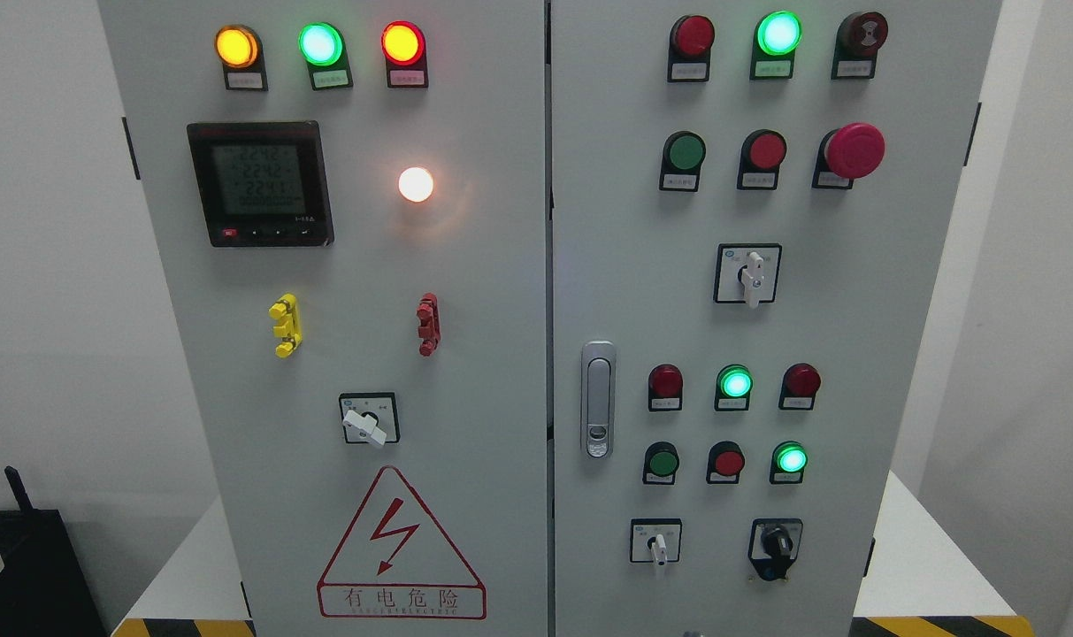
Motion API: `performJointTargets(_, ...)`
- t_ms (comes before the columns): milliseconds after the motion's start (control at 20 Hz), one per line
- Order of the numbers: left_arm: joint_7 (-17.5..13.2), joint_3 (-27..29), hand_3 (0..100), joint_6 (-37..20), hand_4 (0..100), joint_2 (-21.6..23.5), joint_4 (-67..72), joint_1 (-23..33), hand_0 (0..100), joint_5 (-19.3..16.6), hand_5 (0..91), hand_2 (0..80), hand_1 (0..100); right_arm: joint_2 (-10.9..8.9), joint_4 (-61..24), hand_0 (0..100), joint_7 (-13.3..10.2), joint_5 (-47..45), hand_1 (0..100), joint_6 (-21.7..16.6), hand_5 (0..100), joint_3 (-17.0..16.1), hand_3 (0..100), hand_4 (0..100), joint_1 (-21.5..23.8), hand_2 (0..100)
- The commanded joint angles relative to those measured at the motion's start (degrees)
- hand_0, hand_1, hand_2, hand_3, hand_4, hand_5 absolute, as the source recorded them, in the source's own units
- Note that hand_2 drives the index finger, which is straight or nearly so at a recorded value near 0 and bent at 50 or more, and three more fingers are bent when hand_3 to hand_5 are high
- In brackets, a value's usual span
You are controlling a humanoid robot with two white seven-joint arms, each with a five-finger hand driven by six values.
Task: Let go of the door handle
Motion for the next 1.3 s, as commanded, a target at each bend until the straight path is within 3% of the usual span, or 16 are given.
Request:
performJointTargets(0, 0.05, 0.62, 0, 0.03, 0, 0.00, 0.97, -0.04, 12, 0.00, 0.0, 0.0, 39, 1.73, -0.11, 42, 0.03, 0.38, 4, 0.03, 0, 0.42, 4, 0, 0.05, 0)
performJointTargets(1052, 0.05, 0.62, 0, 0.03, 0, 0.00, 0.97, -0.04, 12, 0.00, 0.0, 0.0, 39, 1.82, -0.11, 41, -0.05, 1.61, 6, 0.03, 0, 0.42, 6, 0, 0.05, 0)
performJointTargets(1252, 0.05, 0.62, 0, 0.03, 0, 0.00, 0.97, 0.05, 12, 0.00, 0.0, 0.0, 39, 1.99, -0.20, 42, 0.03, 6.69, 8, -0.41, 0, 0.42, 2, 0, -0.39, 0)
